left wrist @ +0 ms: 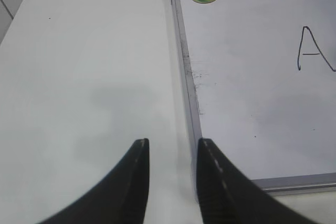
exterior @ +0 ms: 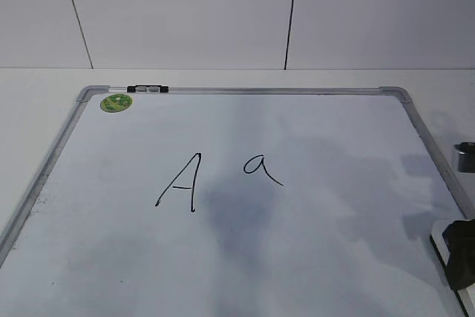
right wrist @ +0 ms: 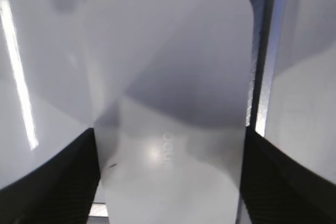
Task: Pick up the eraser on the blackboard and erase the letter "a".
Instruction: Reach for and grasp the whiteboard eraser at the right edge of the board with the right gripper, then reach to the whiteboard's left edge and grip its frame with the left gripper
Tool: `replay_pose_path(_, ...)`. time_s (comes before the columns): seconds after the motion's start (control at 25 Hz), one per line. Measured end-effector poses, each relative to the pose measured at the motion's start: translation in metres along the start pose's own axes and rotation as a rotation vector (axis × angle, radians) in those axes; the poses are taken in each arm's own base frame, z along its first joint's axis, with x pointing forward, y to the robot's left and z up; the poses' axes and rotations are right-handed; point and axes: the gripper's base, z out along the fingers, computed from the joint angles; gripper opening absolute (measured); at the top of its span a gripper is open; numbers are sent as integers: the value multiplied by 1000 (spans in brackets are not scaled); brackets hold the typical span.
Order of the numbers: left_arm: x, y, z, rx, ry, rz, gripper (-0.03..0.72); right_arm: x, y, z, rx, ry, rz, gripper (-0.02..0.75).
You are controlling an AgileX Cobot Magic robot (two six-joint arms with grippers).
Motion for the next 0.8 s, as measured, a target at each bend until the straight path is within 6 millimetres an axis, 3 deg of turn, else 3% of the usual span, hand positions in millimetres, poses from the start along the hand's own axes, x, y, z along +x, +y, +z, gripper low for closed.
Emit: replay_pose_path(0.8,0,0,0,0,0,0,235,-1,0,0,1,-4,-6,554)
